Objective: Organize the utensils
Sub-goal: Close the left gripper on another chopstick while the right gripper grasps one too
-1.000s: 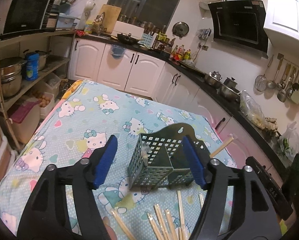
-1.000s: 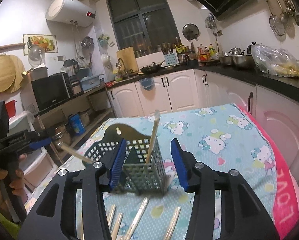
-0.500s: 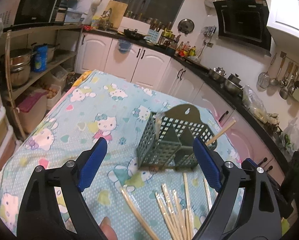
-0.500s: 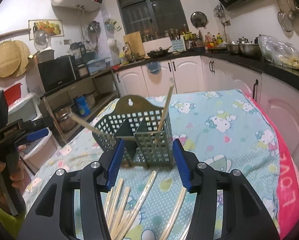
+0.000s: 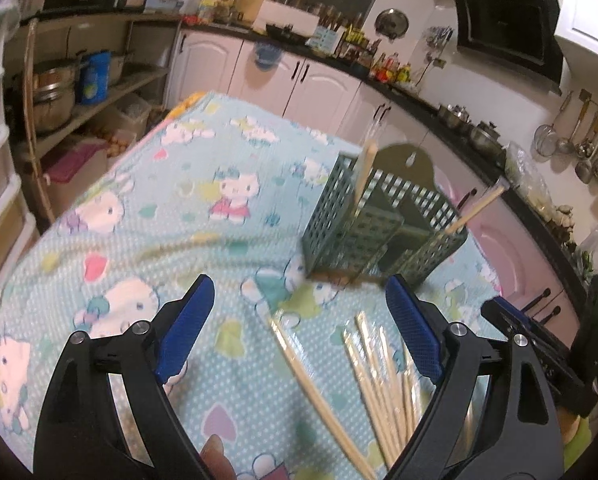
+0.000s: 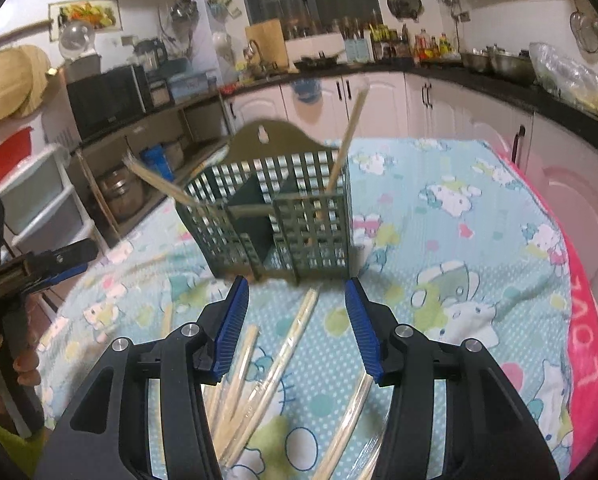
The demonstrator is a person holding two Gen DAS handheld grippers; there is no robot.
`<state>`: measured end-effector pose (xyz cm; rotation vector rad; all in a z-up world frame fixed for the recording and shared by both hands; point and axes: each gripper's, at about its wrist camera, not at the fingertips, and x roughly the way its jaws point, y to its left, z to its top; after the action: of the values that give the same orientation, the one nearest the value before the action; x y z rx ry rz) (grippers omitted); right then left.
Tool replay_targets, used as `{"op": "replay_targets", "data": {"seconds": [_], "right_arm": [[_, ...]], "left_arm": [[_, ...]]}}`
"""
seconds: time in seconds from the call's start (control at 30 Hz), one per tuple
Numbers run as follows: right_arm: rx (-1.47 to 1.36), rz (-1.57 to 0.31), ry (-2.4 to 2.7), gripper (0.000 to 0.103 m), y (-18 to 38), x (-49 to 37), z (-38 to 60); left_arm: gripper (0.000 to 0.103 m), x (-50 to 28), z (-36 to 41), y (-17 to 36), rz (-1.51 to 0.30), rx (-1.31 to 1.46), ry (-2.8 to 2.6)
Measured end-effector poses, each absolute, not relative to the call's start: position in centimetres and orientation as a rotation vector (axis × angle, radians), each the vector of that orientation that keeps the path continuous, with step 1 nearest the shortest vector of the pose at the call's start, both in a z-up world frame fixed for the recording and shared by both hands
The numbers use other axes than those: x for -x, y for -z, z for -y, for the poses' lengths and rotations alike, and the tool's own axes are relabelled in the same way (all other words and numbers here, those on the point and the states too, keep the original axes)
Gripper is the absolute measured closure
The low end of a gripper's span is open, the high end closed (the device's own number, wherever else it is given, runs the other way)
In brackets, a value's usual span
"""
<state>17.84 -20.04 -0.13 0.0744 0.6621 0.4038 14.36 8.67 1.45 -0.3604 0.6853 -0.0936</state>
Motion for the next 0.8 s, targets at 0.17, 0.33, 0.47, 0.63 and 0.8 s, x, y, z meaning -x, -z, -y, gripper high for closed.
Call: {"op": "replay_targets", "data": {"seconds": [0.17, 0.33, 0.47, 0.63, 0.8], "right_arm": [[-0.057, -0.735, -0.389, 0.055, 2.0, -19.1, 19.3], [-0.036, -0.799, -0.379, 0.055, 3.8, -20.5, 18.3], [-0.016, -0.838, -0.371, 0.055, 5.1, -21.7, 17.5], [0.011, -0.869, -0.354, 0.055, 6.3, -23.0, 16.5], [0.023, -0.889, -0.333, 0.055, 7.2, -24.3, 15.8]], "left_arm": [[0.024, -14.2, -8.9, 0.8, -0.742, 0.376, 0.092], [0.032, -14.2, -9.1, 2.9, -0.803, 0.403, 0.097], [0.048, -14.0, -8.8, 4.1, -0.842, 0.414, 0.124], [0.069, -14.5, -8.4, 5.6, -0.9, 0.487, 0.201], [0.079, -15.3, -7.4, 6.9, -0.943, 0.503, 0.237]]}}
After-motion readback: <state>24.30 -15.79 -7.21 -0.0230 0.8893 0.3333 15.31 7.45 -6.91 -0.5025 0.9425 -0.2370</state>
